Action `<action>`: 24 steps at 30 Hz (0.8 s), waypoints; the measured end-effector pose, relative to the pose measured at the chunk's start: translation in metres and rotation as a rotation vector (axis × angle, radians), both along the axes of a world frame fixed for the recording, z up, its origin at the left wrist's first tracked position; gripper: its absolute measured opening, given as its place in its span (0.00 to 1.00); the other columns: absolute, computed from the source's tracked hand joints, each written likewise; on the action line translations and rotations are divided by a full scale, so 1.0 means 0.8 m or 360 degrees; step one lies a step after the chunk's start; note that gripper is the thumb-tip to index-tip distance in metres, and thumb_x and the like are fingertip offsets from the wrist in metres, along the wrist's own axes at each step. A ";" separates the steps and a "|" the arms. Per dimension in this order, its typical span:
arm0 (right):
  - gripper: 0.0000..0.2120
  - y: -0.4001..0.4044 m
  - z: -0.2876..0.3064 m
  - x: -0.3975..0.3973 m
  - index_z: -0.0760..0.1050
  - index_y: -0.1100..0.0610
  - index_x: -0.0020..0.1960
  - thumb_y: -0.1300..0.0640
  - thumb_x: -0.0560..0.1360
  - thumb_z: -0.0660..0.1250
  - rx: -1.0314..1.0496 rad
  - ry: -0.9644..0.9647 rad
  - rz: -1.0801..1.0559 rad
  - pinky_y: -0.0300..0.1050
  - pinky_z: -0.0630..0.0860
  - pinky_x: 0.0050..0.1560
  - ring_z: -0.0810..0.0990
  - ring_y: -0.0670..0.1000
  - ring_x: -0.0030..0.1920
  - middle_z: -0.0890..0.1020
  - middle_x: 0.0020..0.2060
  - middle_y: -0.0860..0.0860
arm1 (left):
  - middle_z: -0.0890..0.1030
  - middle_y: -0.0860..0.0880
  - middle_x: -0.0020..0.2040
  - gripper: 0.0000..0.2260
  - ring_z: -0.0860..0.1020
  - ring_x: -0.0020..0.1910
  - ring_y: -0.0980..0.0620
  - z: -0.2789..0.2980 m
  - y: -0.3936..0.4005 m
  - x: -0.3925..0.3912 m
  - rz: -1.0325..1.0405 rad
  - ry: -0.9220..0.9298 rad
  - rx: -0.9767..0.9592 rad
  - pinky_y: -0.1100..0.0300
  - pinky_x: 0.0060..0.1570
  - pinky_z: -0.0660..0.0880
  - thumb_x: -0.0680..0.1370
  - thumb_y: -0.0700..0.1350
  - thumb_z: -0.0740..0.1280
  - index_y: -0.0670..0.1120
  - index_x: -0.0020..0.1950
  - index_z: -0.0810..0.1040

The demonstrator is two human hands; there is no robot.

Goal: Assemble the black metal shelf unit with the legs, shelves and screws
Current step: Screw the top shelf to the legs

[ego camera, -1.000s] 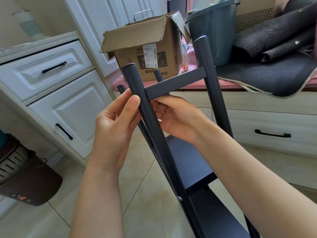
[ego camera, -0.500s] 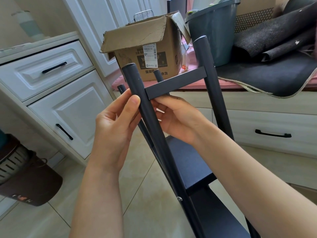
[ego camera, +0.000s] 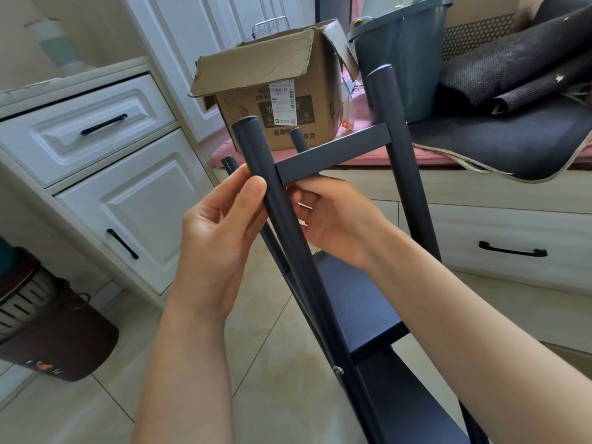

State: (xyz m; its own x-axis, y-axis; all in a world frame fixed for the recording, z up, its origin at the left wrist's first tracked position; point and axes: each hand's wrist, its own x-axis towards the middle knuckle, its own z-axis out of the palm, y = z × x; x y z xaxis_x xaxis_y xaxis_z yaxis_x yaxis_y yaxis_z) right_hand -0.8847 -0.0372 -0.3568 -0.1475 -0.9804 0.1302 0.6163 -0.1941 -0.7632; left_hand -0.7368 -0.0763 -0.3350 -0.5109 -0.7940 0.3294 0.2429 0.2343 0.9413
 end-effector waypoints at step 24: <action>0.06 -0.005 0.001 0.008 0.79 0.56 0.52 0.55 0.79 0.66 0.0049 -0.0016 -0.0059 0.41 0.79 0.42 0.81 0.48 0.41 0.81 0.39 0.51 | 0.84 0.47 0.60 0.20 0.81 0.62 0.45 -0.002 -0.001 0.000 -0.0021 0.0015 0.0008 0.50 0.64 0.77 0.77 0.49 0.67 0.45 0.67 0.78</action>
State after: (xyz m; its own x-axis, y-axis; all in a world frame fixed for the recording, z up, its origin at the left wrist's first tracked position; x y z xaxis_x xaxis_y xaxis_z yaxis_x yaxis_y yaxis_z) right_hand -0.8783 -0.0408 -0.3558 -0.1850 -0.9778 0.0983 0.6170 -0.1934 -0.7628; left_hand -0.7367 -0.0771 -0.3363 -0.5182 -0.7888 0.3306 0.2550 0.2265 0.9400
